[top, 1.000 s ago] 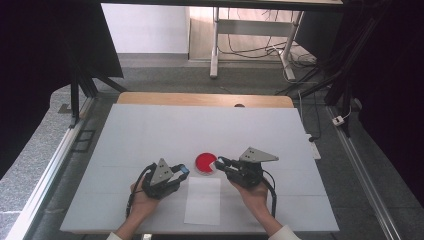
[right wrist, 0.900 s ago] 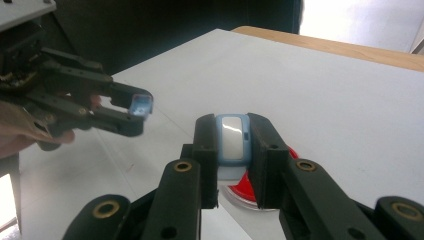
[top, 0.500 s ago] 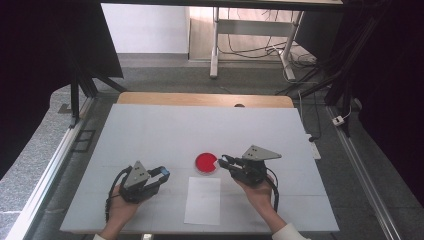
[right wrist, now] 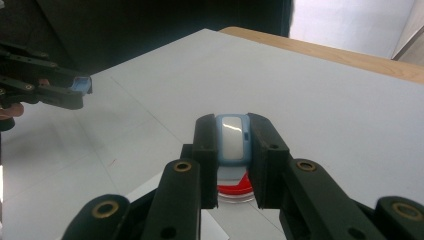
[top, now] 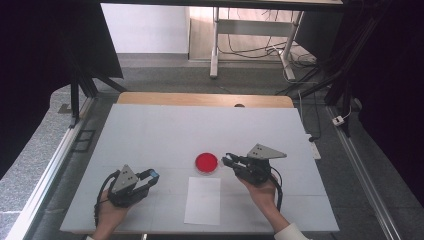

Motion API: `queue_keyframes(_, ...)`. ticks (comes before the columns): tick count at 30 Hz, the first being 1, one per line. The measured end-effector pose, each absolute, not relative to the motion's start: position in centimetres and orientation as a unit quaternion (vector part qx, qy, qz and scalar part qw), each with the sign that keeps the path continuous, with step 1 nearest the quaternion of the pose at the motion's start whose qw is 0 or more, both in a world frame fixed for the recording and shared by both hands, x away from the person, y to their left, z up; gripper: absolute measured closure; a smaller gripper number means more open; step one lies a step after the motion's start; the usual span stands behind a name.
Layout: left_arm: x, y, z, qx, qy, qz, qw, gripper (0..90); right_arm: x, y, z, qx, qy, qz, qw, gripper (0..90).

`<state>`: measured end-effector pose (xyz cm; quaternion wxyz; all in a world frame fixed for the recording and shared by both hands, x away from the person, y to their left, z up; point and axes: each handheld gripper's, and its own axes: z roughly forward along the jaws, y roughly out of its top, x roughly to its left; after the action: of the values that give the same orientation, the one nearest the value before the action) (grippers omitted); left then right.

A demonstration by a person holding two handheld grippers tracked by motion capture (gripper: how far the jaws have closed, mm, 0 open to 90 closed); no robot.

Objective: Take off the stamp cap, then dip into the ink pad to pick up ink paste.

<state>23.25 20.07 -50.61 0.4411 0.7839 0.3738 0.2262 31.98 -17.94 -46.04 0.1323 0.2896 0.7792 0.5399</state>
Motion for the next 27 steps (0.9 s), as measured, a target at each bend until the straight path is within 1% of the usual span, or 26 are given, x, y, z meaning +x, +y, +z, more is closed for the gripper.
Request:
queue_keyframes(17, 23.3, 20.2, -50.9, 0.787, 0.373, 0.224, 0.437, 65.8, 32.5, -18.0, -45.4, 0.284, 0.780, 0.541, 0.139, 75.1)
queue_keyframes(27, 23.5, 20.1, -51.2, 0.790, 0.371, 0.218, 0.436, 65.8, 33.6, -17.2, -45.1, 0.281, 0.788, 0.532, 0.135, 75.1)
